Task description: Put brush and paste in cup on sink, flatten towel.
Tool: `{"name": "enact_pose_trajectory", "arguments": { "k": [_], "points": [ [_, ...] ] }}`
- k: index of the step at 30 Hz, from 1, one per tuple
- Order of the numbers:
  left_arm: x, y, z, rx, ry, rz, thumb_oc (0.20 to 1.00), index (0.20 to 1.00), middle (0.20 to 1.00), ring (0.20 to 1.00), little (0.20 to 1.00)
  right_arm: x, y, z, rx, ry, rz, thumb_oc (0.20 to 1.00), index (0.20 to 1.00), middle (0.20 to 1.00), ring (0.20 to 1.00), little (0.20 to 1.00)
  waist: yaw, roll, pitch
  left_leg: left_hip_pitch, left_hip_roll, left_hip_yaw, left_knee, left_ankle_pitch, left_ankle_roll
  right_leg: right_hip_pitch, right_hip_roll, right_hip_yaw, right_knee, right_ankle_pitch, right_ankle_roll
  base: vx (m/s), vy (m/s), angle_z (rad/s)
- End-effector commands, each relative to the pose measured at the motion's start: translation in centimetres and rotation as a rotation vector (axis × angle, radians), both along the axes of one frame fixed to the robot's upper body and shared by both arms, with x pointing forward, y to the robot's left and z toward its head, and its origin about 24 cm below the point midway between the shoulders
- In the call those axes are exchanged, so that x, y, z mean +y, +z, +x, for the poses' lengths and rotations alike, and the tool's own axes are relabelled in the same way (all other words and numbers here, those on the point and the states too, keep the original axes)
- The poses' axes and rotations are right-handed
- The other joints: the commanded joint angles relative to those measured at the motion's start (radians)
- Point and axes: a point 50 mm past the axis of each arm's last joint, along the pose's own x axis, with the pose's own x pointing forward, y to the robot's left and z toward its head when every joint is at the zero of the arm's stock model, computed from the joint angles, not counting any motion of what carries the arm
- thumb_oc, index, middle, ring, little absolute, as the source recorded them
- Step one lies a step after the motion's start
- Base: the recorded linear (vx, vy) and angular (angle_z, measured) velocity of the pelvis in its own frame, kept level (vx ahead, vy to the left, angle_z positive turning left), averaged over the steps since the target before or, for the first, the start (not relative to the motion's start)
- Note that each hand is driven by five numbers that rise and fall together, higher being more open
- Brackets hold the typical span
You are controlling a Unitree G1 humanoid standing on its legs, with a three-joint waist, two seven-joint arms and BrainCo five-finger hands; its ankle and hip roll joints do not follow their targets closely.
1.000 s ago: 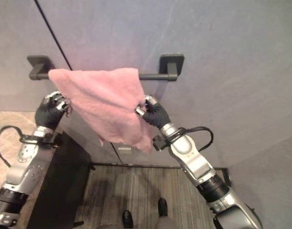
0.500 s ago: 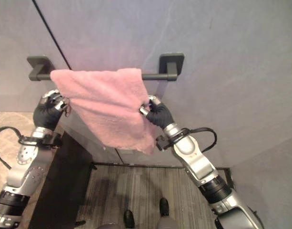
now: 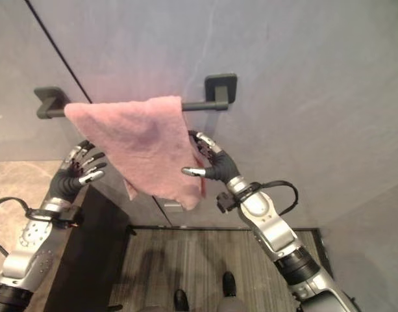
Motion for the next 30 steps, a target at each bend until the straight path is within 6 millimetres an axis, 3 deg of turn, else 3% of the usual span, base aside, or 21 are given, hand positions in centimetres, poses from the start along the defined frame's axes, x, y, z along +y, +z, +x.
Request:
{"name": "enact_pose_trajectory", "arguments": {
  "k": [1, 3, 4, 5, 6, 7, 8, 9, 10, 13, 14, 15, 18, 19, 20, 24, 25, 28, 29, 30],
  "points": [
    [1.3, -1.0, 0.0, 0.031, 0.028, 0.037, 1.0, 1.0, 1.0, 1.0, 1.0, -0.7, 1.0, 0.1, -0.058, -0.014, 0.012, 1.0, 1.0, 1.0, 1.0, 1.0, 0.005, -0.014, -0.032, 0.014, -0.016, 0.001, 0.014, -0.109, 0.046, 0.097, -0.029, -0.022, 0.006, -0.146, 0.016, -0.02, -0.228, -0.11],
    [1.3, -3.9, -0.7, 0.14, 0.045, 0.03, 1.0, 1.0, 1.0, 1.0, 1.0, -1.8, -0.6, 0.0, -0.001, -0.053, -0.019, 1.0, 1.0, 1.0, 1.0, 1.0, -0.005, -0.012, -0.033, 0.021, -0.006, -0.001, 0.014, -0.101, 0.034, 0.107, -0.018, -0.029, 0.006, -0.157, 0.007, -0.02, -0.203, -0.08],
    [1.3, -3.8, -0.7, 0.139, 0.045, 0.03, 1.0, 1.0, 1.0, 1.0, 1.0, -1.8, -0.5, 0.0, -0.001, -0.053, -0.019, 1.0, 1.0, 1.0, 1.0, 1.0, -0.002, -0.012, -0.034, 0.02, -0.005, 0.002, 0.014, -0.101, 0.034, 0.105, -0.017, -0.027, 0.006, -0.156, 0.007, -0.02, -0.17, -0.01],
    [1.2, -5.6, -1.3, 0.21, 0.054, 0.032, 1.0, 1.0, 1.0, 1.0, 1.0, -2.9, -1.6, -0.3, 0.027, -0.098, -0.063, 1.0, 1.0, 1.0, 1.0, 1.0, -0.01, -0.013, -0.037, 0.019, 0.003, 0.002, 0.014, -0.095, 0.026, 0.106, -0.008, -0.029, 0.006, -0.159, 0.0, -0.01, -0.107, 0.0],
    [1.2, -5.6, -1.3, 0.21, 0.054, 0.032, 1.0, 1.0, 1.0, 1.0, 1.0, -3.0, -1.6, -0.3, 0.027, -0.099, -0.063, 1.0, 1.0, 1.0, 1.0, 1.0, -0.01, -0.012, -0.037, 0.018, 0.004, 0.001, 0.014, -0.095, 0.026, 0.106, -0.008, -0.03, 0.006, -0.159, 0.0, -0.02, -0.16, 0.0],
    [1.1, -6.9, -1.6, 0.26, 0.063, 0.068, 1.0, 1.0, 1.0, 1.0, 1.0, -3.5, -2.4, -0.5, 0.049, -0.123, -0.095, 1.0, 1.0, 1.0, 1.0, 1.0, -0.016, -0.011, -0.039, 0.016, 0.007, 0.0, 0.014, -0.09, 0.021, 0.105, -0.004, -0.033, 0.006, -0.162, -0.003, -0.02, -0.139, -0.02],
    [0.7, -9.5, -2.4, 0.366, 0.069, 0.047, 1.0, 1.0, 1.0, 1.0, 1.0, -4.7, -4.0, -1.1, 0.105, -0.169, -0.117, 1.0, 1.0, 1.0, 1.0, 1.0, -0.031, -0.01, -0.04, 0.014, 0.012, -0.004, 0.014, -0.084, 0.014, 0.107, 0.001, -0.042, 0.006, -0.166, -0.008, -0.02, -0.139, -0.01],
    [0.7, -9.5, -2.4, 0.366, 0.069, 0.047, 1.0, 1.0, 1.0, 1.0, 1.0, -4.7, -4.0, -1.1, 0.105, -0.169, -0.117, 1.0, 1.0, 1.0, 1.0, 1.0, -0.029, -0.01, -0.041, 0.013, 0.013, -0.002, 0.014, -0.084, 0.014, 0.105, 0.002, -0.039, 0.006, -0.165, -0.009, -0.02, -0.177, 0.06],
    [0.3, -12.4, -3.5, 0.492, 0.074, 0.118, 1.0, 1.0, 1.0, 1.0, 1.0, -6.4, -5.8, -1.7, 0.152, -0.235, -0.215, 1.0, 1.0, 1.0, 1.0, 1.0, -0.045, -0.011, -0.042, 0.011, 0.02, -0.003, 0.014, -0.079, 0.007, 0.105, 0.008, -0.043, 0.006, -0.169, -0.013, -0.01, -0.093, 0.07],
    [0.0, -14.0, -4.3, 0.556, 0.078, 0.15, 1.0, 1.0, 1.0, 1.0, 1.0, -7.7, -7.6, -2.5, 0.231, -0.283, -0.222, 1.0, 1.0, 1.0, 1.0, 1.0, -0.055, -0.013, -0.048, 0.009, 0.027, 0.001, 0.014, -0.077, 0.002, 0.103, 0.014, -0.042, 0.006, -0.171, -0.018, 0.01, -0.115, 0.06],
    [-0.6, -16.6, -5.5, 0.676, 0.097, 0.144, 1.0, 1.0, 1.0, 1.0, 1.0, -9.1, -9.3, -3.3, 0.291, -0.341, -0.273, 1.0, 1.0, 1.0, 1.0, 1.0, -0.068, -0.016, -0.052, 0.009, 0.033, 0.002, 0.014, -0.073, -0.004, 0.104, 0.02, -0.045, 0.006, -0.176, -0.023, 0.01, -0.068, 0.01],
    [-0.6, -16.6, -5.5, 0.676, 0.096, 0.144, 1.0, 1.0, 1.0, 1.0, 1.0, -9.1, -9.3, -3.3, 0.29, -0.341, -0.274, 1.0, 1.0, 1.0, 1.0, 1.0, -0.068, -0.015, -0.052, 0.009, 0.033, 0.002, 0.014, -0.073, -0.004, 0.104, 0.02, -0.046, 0.006, -0.176, -0.023, 0.01, -0.099, 0.02],
    [-1.4, -19.7, -7.2, 0.829, 0.132, 0.157, 1.0, 1.0, 1.0, 1.0, 1.0, -11.3, -12.3, -4.5, 0.387, -0.449, -0.39, 1.0, 1.0, 1.0, 1.0, 1.0, -0.089, -0.02, -0.057, 0.009, 0.041, 0.002, 0.014, -0.071, -0.011, 0.106, 0.029, -0.045, 0.006, -0.179, -0.03, 0.01, -0.073, -0.02],
    [-1.7, -21.3, -8.3, 0.934, 0.137, 0.191, 1.0, 1.0, 1.0, 1.0, 1.0, -12.6, -13.7, -5.0, 0.423, -0.502, -0.501, 1.0, 1.0, 1.0, 1.0, 1.0, -0.1, -0.022, -0.062, 0.007, 0.046, 0.003, 0.014, -0.069, -0.015, 0.105, 0.034, -0.045, 0.006, -0.18, -0.034, 0.01, -0.055, 0.04],
    [-1.8, -21.3, -8.3, 0.933, 0.137, 0.191, 1.0, 1.0, 1.0, 1.0, 1.0, -12.6, -13.7, -5.0, 0.422, -0.502, -0.501, 1.0, 1.0, 1.0, 1.0, 1.0, -0.1, -0.021, -0.061, 0.007, 0.046, 0.002, 0.014, -0.069, -0.015, 0.104, 0.034, -0.045, 0.006, -0.18, -0.034, 0.0, -0.051, 0.06],
    [-1.8, -23.8, -11.0, 1.124, 0.143, 0.381, 1.0, 1.0, 1.0, 1.0, 1.0, -15.1, -17.9, -6.7, 0.572, -0.555, -0.729, 1.0, 1.0, 1.0, 1.0, 1.0, -0.114, -0.028, -0.066, 0.004, 0.052, 0.004, 0.014, -0.067, -0.022, 0.101, 0.042, -0.043, 0.006, -0.181, -0.038, 0.0, -0.017, -0.01],
    [-1.4, -24.5, -12.2, 1.198, 0.152, 0.443, 1.0, 1.0, 1.0, 1.0, 1.0, -15.7, -19.0, -7.3, 0.625, -0.551, -0.791, 1.0, 1.0, 1.0, 1.0, 1.0, -0.117, -0.03, -0.067, 0.004, 0.054, 0.002, 0.014, -0.066, -0.024, 0.102, 0.043, -0.046, 0.006, -0.182, -0.04, 0.0, 0.0, 0.0],
    [-1.5, -25.1, -13.5, 1.265, 0.096, 0.59, 1.0, 1.0, 1.0, 1.0, 1.0, -17.2, -22.3, -9.7, 0.811, -0.594, -0.876, 1.0, 1.0, 1.0, 1.0, 1.0, -0.116, -0.034, -0.071, 0.0, 0.056, -0.001, 0.014, -0.065, -0.027, 0.1, 0.046, -0.049, 0.006, -0.182, -0.042, 0.0, -0.015, -0.03],
    [-1.3, -25.4, -14.5, 1.317, 0.104, 0.606, 1.0, 1.0, 1.0, 1.0, 1.0, -18.2, -24.9, -12.9, 1.033, -0.694, -0.846, 1.0, 1.0, 1.0, 1.0, 1.0, -0.115, -0.035, -0.074, 0.001, 0.057, -0.006, 0.014, -0.066, -0.028, 0.102, 0.047, -0.055, 0.006, -0.184, -0.044, 0.0, -0.021, 0.04],
    [-1.2, -25.6, -15.0, 1.352, 0.119, 0.589, 1.0, 1.0, 1.0, 1.0, 1.0, -18.5, -26.3, -15.1, 1.175, -0.756, -0.808, 1.0, 1.0, 1.0, 1.0, 1.0, -0.113, -0.034, -0.075, 0.0, 0.057, -0.01, 0.014, -0.066, -0.028, 0.102, 0.047, -0.057, 0.006, -0.184, -0.045, 0.01, -0.015, 0.05]
  ]
}}
